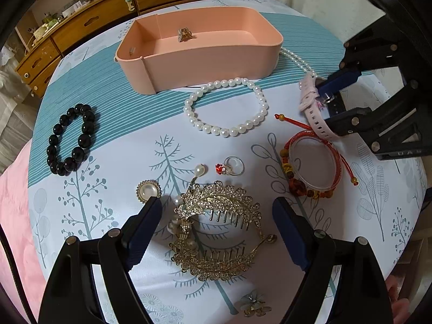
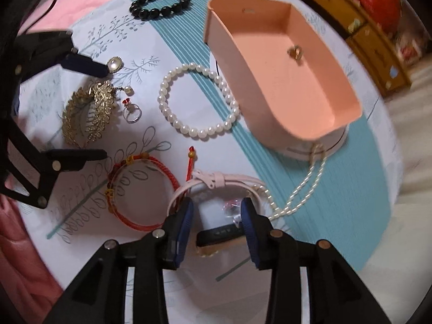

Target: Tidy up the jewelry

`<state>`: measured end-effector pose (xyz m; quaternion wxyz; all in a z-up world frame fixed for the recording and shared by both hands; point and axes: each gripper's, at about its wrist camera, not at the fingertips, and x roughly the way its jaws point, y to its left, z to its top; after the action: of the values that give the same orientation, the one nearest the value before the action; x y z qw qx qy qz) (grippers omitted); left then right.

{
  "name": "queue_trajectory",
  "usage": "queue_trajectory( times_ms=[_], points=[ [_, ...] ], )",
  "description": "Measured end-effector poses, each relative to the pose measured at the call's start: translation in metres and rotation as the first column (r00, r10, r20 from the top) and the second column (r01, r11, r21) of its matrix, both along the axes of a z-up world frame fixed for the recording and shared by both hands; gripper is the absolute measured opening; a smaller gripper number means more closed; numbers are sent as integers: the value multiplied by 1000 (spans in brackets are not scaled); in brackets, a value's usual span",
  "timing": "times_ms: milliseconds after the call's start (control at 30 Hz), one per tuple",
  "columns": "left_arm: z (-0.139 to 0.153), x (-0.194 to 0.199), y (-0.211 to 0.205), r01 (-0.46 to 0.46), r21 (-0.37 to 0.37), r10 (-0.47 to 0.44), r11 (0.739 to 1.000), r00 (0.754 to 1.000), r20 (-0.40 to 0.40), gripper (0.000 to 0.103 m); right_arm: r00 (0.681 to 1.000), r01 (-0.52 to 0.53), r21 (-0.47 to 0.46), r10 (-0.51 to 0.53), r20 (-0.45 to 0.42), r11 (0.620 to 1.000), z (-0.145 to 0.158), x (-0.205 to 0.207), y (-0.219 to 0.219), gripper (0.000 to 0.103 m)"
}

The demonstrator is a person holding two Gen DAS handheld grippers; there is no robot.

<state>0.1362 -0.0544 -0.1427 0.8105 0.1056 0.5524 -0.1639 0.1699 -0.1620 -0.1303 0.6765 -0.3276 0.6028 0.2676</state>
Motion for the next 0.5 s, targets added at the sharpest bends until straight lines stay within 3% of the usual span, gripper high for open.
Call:
queue_trajectory(
  times_ms=[133, 367, 433, 500],
  points=[
    [0, 0, 0, 0, -2, 0, 1000, 1000, 3, 82, 992, 102, 71, -96, -84, 992, -2, 20, -17, 37],
    [0, 0, -1, -3, -3, 3, 1000, 1000, 3, 81, 995, 67, 78, -62, -74, 995, -2, 21, -21, 31],
    [3, -1, 0, -7, -8, 7, 1000, 1000, 13, 65, 995, 69, 80, -64, -70, 994, -1, 19, -24, 12],
    [5, -2, 2, -9, -11, 9, 1000, 1000, 12, 59, 995, 77, 74, -72, -62, 994, 1, 10, -26, 8]
  ],
)
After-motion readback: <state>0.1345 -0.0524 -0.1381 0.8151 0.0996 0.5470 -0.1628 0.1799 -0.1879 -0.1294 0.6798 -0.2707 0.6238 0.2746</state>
